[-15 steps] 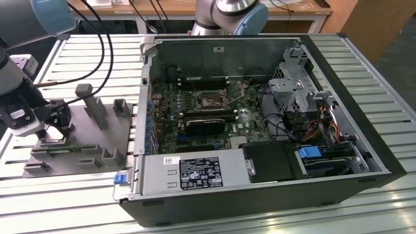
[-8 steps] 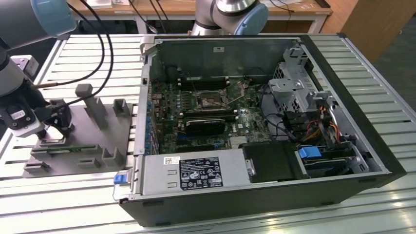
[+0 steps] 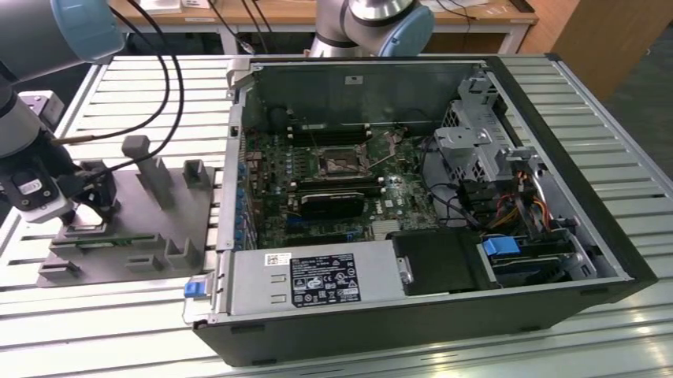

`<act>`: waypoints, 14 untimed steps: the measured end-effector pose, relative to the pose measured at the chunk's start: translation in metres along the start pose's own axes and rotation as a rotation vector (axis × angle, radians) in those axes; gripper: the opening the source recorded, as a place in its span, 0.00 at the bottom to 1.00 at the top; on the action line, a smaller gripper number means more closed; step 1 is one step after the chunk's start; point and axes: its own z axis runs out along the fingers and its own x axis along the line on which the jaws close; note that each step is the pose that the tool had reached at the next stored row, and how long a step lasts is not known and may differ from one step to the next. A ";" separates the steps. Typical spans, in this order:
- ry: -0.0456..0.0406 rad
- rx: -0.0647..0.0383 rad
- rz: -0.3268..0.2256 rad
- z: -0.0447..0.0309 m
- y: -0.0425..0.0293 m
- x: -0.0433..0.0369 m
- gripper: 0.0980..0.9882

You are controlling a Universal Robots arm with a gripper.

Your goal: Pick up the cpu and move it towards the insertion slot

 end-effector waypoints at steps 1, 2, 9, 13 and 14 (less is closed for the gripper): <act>0.0000 0.000 0.000 0.0004 0.0000 0.0000 0.55; 0.0001 0.000 0.000 0.0004 0.0000 0.0000 0.55; 0.0003 0.000 0.000 0.0004 0.0000 0.0000 0.53; 0.0002 0.000 0.000 0.0005 0.0000 0.0000 0.50; 0.0001 0.000 0.000 0.0004 0.0000 0.0000 0.50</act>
